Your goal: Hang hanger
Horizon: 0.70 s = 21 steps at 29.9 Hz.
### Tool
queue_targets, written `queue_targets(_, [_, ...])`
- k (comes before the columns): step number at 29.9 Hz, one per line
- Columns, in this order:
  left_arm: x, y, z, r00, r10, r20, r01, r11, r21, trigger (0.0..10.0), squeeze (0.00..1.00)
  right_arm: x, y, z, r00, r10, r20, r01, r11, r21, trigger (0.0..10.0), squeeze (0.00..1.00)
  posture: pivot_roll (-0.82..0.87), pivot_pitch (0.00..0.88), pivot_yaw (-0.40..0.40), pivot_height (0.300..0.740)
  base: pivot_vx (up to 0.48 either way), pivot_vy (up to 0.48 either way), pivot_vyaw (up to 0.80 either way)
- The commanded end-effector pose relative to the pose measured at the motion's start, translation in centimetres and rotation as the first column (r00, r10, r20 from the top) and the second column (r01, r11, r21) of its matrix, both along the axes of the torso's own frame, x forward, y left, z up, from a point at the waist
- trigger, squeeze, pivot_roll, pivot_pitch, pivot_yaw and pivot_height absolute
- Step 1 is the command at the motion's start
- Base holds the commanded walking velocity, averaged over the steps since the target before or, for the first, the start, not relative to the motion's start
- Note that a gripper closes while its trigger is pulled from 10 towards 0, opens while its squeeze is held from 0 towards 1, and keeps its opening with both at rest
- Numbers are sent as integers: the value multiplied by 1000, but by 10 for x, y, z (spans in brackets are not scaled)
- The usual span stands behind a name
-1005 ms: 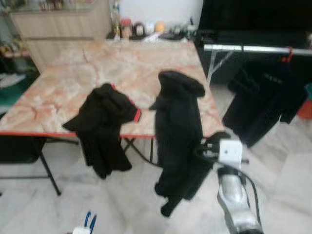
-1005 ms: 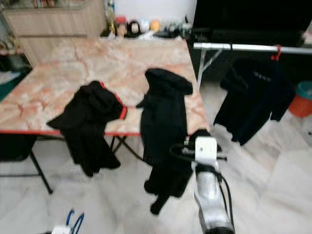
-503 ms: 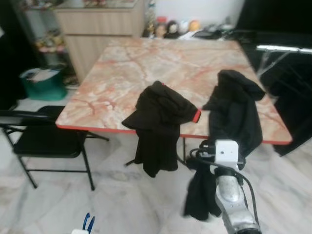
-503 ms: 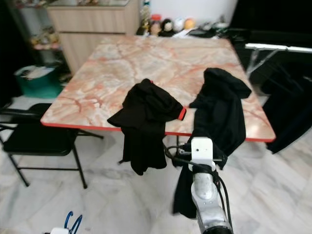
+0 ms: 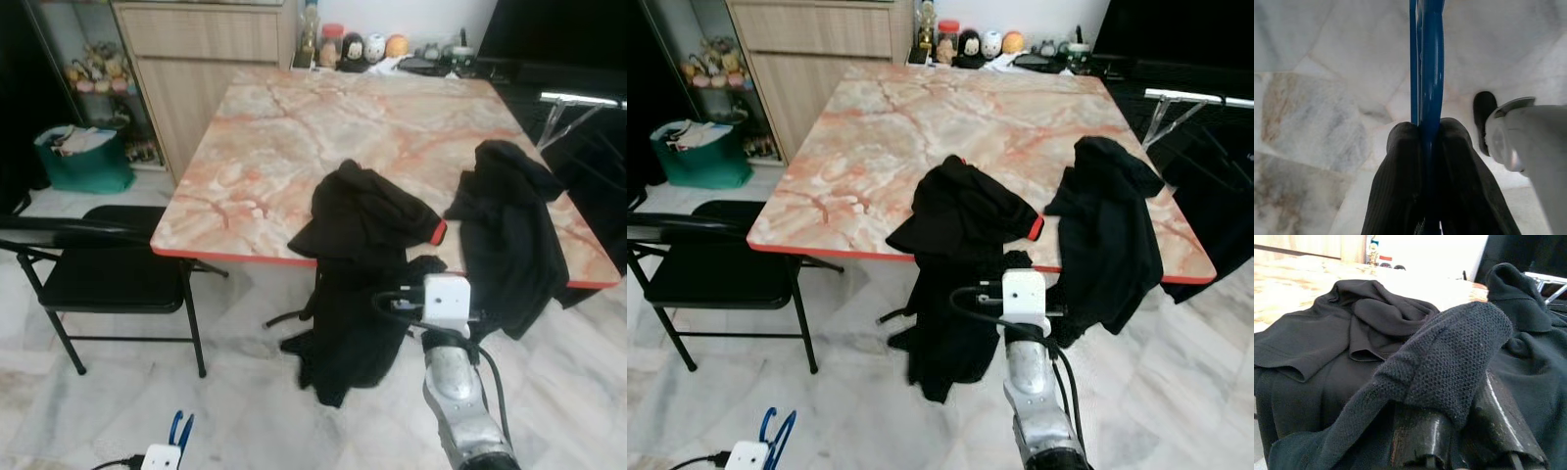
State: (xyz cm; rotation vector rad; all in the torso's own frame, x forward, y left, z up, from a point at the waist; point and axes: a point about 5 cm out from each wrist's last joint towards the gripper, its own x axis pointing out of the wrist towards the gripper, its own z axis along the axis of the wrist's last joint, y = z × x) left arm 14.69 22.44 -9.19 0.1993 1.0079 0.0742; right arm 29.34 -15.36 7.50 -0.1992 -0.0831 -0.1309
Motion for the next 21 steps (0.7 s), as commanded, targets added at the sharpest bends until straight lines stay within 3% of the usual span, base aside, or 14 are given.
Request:
queue_targets(1, [-4,1,-2,1000,16,-17,-16,1000,-6,10000,0,2,-2,9,999,-11,41,11,1000,-7,10000,0,33,0,-16,740,0,0,0])
queue_targets(8, [0,2,0,1000,27,4,-27,999,-17,10000,0,14,-5,37,992,5,126,0,999,-42,10000,0,32,0,-14,740,0,0,0])
queue_targets(12, [2,4,2,1000,22,10,-22,1000,-18,10000,0,36,-2,84,970,23,242,-12,999,-46,10000,0,21,0,-2,740,0,0,0])
queue_targets(13, [2,5,2,1000,22,10,-22,1000,-17,10000,0,43,2,106,952,40,302,-25,998,-52,10000,0,20,0,0,740,0,0,0])
queue_targets(14, [2,5,2,1000,22,10,-22,1000,-17,10000,0,43,2,106,952,40,302,-25,998,-52,10000,0,20,0,0,740,0,0,0])
queue_targets(18, [2,5,2,1000,22,12,-22,1000,-18,10000,0,55,11,146,916,57,398,-39,998,-53,10000,0,26,0,-3,740,0,0,0])
queue_targets(21, [2,4,2,1000,21,15,-21,1000,-23,10000,0,59,14,157,905,56,421,-42,998,-42,10000,0,24,0,0,740,0,0,0])
